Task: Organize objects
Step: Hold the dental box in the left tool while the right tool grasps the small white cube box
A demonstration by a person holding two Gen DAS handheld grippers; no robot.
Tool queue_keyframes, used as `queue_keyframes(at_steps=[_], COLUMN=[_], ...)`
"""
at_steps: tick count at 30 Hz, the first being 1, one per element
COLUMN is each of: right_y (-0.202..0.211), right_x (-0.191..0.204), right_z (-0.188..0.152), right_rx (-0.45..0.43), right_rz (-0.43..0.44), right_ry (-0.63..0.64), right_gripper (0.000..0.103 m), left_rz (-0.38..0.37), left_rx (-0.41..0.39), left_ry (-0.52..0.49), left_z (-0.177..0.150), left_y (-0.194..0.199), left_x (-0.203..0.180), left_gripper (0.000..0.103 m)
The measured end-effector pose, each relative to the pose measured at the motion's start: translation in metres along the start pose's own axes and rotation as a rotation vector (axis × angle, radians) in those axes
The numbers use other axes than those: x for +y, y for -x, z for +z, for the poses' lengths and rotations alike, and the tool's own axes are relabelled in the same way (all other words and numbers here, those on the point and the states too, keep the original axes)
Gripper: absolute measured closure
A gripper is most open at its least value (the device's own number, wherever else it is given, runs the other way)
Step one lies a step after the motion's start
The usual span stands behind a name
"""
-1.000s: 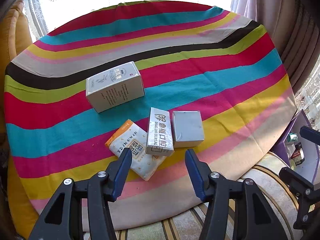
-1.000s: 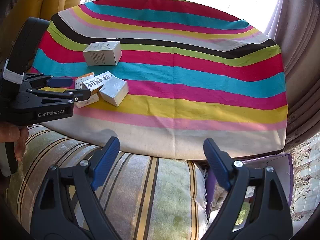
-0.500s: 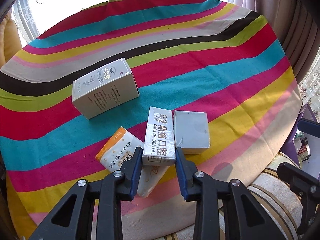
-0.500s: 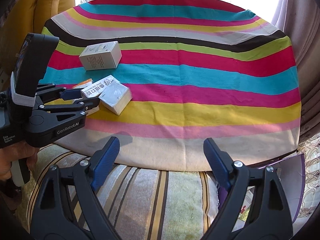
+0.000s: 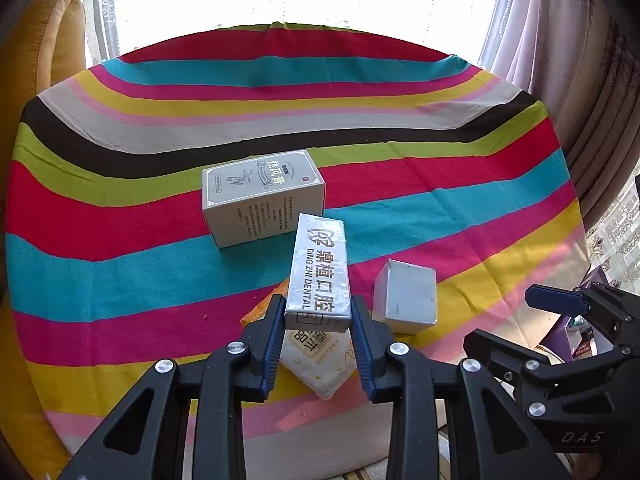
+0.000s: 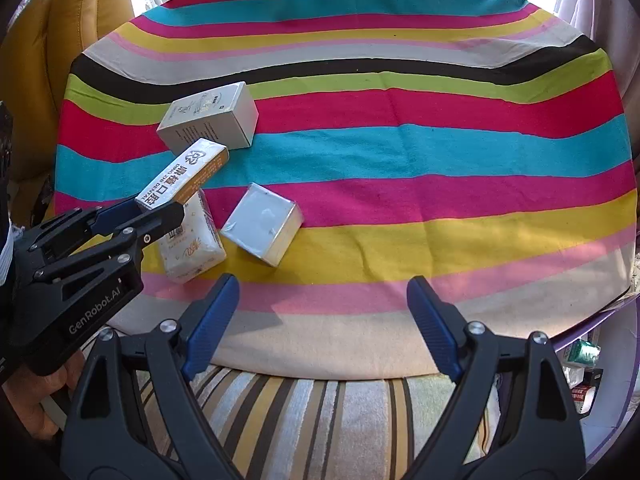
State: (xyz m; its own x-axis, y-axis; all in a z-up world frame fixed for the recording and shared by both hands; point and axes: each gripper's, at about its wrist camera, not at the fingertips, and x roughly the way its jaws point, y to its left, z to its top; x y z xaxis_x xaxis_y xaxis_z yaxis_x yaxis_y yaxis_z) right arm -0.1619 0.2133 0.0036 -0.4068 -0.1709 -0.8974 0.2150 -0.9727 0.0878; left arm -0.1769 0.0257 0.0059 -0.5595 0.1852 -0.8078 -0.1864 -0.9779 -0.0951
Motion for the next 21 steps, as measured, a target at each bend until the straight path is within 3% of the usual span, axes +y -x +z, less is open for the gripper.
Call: queue_keyframes(at_steps=[6, 19, 21], right_y=[-0.015, -0.049, -0.055], right_x=[0.017, 0.036, 0.036], right_z=[0.014, 0.035, 0.035], right_rx=[0.026, 0.036, 0.047], right_rz=[0.006, -0.096, -0.119], right_ry=[-0.036, -0.069, -0.071], right_gripper=[0.015, 0.016, 0.020], left_rz=[0.009, -0.012, -0.014], left_rx=[-0.052, -0.077, -0.079], left_ry=[0.039, 0.112, 0.109], left_z=[-0.001, -0.008, -0.008], left_y=[0.011, 0.018, 0.019], left_x=[0.015, 0.036, 0.035], left_gripper=[0.070, 0.070, 0.070])
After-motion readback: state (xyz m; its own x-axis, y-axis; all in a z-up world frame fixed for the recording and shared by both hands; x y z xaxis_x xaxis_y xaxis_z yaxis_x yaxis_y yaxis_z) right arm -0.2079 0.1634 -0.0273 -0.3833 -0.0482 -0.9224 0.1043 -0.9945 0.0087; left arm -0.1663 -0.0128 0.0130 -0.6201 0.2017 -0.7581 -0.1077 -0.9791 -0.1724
